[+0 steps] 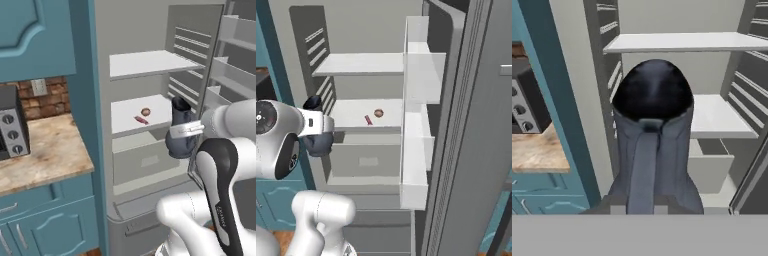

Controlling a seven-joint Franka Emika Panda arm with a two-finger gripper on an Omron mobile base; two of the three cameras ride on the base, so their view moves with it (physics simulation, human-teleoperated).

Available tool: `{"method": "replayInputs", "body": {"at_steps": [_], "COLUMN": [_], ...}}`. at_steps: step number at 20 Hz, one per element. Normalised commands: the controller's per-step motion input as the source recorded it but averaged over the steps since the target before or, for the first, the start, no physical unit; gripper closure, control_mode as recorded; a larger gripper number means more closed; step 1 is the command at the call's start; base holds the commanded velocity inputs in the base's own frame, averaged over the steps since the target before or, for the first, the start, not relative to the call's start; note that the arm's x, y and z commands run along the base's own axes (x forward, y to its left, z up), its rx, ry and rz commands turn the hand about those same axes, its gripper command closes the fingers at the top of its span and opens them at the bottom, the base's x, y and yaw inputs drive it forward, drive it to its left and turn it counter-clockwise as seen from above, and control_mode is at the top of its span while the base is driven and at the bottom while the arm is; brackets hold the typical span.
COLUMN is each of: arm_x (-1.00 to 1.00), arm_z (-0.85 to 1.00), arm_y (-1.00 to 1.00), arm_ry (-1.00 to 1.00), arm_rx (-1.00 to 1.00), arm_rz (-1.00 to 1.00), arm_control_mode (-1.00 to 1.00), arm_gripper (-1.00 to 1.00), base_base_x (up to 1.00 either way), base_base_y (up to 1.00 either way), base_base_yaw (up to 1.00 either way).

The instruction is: Move the tangerine and bar from the top shelf to the second highest shelf to make space. Then, place the pitcher from the counter on the cleared top shelf.

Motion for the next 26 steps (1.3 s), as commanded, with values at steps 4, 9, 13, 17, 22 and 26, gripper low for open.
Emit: {"method": "replayInputs", "body": {"at_steps": [4, 9, 13, 17, 22, 26], "arm_x": [0.0, 0.0, 0.0, 0.07, 0.2, 0.01], "arm_z": [0.0, 0.0, 0.0, 0.0, 0.13, 0.45], "arm_y": [0.0, 0.0, 0.0, 0.0, 0.06, 0.0], "arm_ry": [0.0, 0.0, 0.0, -0.02, -0.04, -0.07], "arm_rx": [0.0, 0.0, 0.0, 0.0, -0.01, 0.0], "arm_rz": [0.0, 0.0, 0.0, 0.0, 0.0, 0.0], "arm_control_mode": [1.0, 1.0, 1.0, -1.0, -1.0, -1.0], "arm_gripper": [1.0, 1.0, 1.0, 1.0, 1.0, 1.0], "base_base_x": [0.53, 0.4, 0.16, 0.07, 0.0, 0.0], "base_base_y": [-0.23, -0.32, -0.4, -0.13, 0.0, 0.0], "base_base_yaw": [0.14, 0.05, 0.0, 0.0, 0.0, 0.0]}}
